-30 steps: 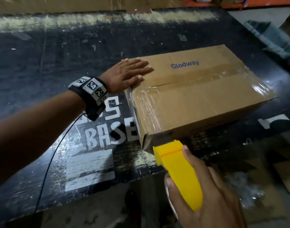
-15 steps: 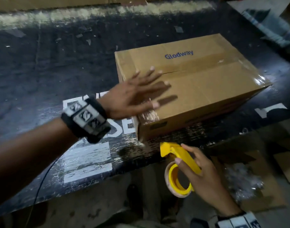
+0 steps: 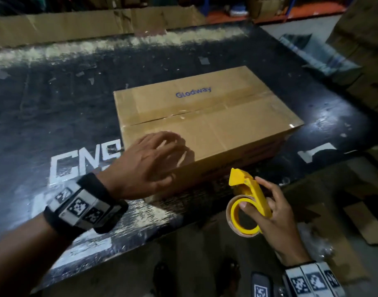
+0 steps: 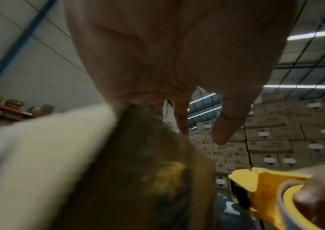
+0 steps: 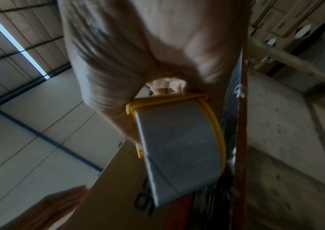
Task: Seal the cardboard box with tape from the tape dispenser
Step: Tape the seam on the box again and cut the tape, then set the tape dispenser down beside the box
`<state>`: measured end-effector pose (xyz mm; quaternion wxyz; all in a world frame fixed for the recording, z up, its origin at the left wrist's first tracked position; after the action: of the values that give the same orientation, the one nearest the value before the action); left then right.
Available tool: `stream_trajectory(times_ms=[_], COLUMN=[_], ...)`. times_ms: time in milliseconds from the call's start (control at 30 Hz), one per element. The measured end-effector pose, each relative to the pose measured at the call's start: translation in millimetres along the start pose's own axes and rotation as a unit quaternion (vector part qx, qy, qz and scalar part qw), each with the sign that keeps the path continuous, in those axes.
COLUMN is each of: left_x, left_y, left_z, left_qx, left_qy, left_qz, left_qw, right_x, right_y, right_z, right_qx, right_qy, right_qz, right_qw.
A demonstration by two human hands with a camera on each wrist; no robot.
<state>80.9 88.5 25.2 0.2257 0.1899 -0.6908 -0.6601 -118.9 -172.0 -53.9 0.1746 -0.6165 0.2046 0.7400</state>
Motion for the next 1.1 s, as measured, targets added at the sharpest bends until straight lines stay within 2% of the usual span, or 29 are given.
stream_trajectory(times_ms=[133, 267, 433, 533, 700, 800, 1100], left_x=[67.7, 128.5, 171.6, 177.5, 180.9, 181.9, 181.1], left_y=[0.1, -13.1, -39.5, -49.6, -49.2, -48.1, -45.2], left_z=[-53.8, -128.9, -196.1, -204.0, -202.0, -203.4, -203.2], left_qx=[0.03, 0.052, 0.027, 0.026, 0.024, 0.02, 0.032], left_qy=[-0.005, 0.0, 0.042, 0.071, 0.092, 0.103, 0.104], left_qz=[0.042, 0.026, -0.044, -0.101, -0.116, -0.12, -0.081], left_qw=[0.999, 0.998, 0.998, 0.992, 0.989, 0.987, 0.991], right_x=[6.9, 20.9, 24.8, 31.3, 43.1, 46.2, 32.2], right_y=[60.0, 126.6, 191.6, 211.9, 220.1, 217.6, 221.3], right_z=[-42.8, -105.9, -192.0, -242.8, -291.5, -303.9, -304.7], right_qx=[0.071, 0.136, 0.126, 0.088, 0.027, -0.009, -0.038], right_qy=[-0.008, -0.03, -0.009, -0.002, -0.012, -0.012, -0.024], right_qz=[-0.012, 0.002, 0.093, 0.177, 0.233, 0.25, 0.221], right_qw=[0.997, 0.99, 0.988, 0.98, 0.972, 0.968, 0.974])
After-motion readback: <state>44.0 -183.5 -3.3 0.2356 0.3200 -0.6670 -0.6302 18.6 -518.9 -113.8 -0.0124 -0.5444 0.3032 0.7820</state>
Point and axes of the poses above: each hand's wrist, its own z-axis away from the middle knuckle, its own y-axis out of the back of the hand, x = y × z, the point moved 1 cm from there along -z, towards the middle knuckle, and after that the axes turned 14 degrees about -z, right-handed, at the moved point
